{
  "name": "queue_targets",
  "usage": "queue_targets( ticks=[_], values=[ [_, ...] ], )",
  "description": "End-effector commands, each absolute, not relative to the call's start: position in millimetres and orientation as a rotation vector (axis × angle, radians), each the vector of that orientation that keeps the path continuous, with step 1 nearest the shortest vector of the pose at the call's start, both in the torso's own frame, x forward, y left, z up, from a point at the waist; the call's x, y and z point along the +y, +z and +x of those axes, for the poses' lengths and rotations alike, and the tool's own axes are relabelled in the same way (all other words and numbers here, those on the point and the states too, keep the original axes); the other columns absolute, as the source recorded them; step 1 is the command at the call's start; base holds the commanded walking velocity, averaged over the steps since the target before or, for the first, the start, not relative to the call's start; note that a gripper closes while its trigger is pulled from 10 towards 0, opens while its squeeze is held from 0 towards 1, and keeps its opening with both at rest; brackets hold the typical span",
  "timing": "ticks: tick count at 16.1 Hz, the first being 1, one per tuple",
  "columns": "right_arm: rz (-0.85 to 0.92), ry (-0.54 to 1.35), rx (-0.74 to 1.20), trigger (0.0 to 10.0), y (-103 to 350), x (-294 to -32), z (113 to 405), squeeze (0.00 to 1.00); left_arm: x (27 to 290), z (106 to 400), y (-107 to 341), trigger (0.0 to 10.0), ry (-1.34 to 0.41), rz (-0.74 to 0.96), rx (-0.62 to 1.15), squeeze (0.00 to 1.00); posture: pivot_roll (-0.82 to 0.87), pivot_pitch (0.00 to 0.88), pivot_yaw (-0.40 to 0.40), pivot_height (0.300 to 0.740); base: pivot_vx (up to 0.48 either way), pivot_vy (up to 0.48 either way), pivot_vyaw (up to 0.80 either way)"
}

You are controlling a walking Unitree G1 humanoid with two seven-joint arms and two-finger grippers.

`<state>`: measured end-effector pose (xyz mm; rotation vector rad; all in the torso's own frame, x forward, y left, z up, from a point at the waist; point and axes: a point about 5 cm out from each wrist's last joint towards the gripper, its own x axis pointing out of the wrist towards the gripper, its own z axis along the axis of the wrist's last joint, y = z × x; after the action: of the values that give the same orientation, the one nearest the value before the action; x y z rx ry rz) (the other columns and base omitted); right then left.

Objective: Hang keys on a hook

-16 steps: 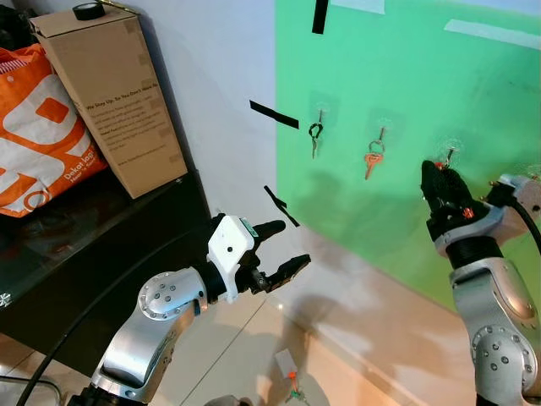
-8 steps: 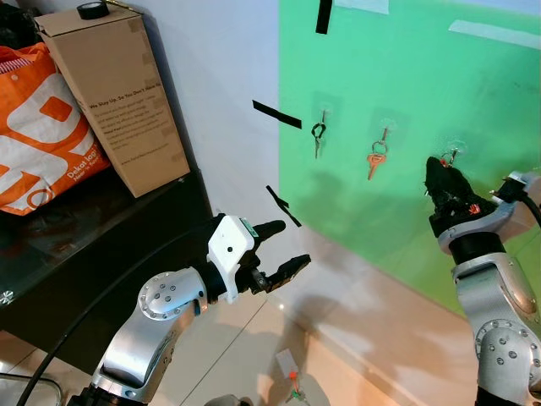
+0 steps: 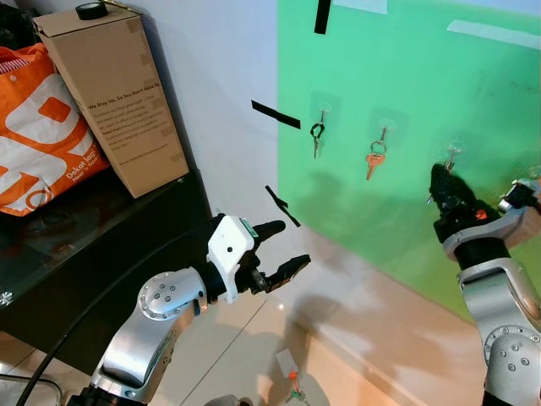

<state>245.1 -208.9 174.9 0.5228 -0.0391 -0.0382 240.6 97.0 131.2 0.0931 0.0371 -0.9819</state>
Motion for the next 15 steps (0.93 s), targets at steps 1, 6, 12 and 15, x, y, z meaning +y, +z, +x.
queue_targets(
  ticks=[1, 6, 12, 15],
  values=[
    [0.506, -0.032, -0.023, 10.0, 175.3, -206.3, 244.1, 0.0, 97.5, 238.6, 133.7, 10.0, -0.997, 0.105, 0.028, 0.0, -0.09, 0.0, 0.068, 0.74, 0.0, 0.0, 0.0],
    [0.441, -0.042, 0.028, 10.0, 169.1, -207.1, 242.8, 0.0, 97.7, 237.8, 133.6, 10.0, -1.0, 0.107, 0.029, 0.0, -0.09, 0.0, 0.069, 0.74, 0.0, 0.0, 0.0],
    [0.214, -0.03, -0.037, 10.0, 173.7, -204.6, 241.4, 0.0, 97.4, 237.9, 134.0, 10.0, -0.998, 0.108, 0.029, 0.0, -0.09, 0.0, 0.069, 0.74, 0.0, 0.0, 0.0],
    [0.103, -0.047, -0.095, 10.0, 171.5, -202.2, 239.0, 0.0, 96.9, 238.5, 134.4, 10.0, -0.993, 0.107, 0.027, 0.0, -0.09, 0.0, 0.067, 0.74, 0.0, 0.0, 0.0]
  ],
)
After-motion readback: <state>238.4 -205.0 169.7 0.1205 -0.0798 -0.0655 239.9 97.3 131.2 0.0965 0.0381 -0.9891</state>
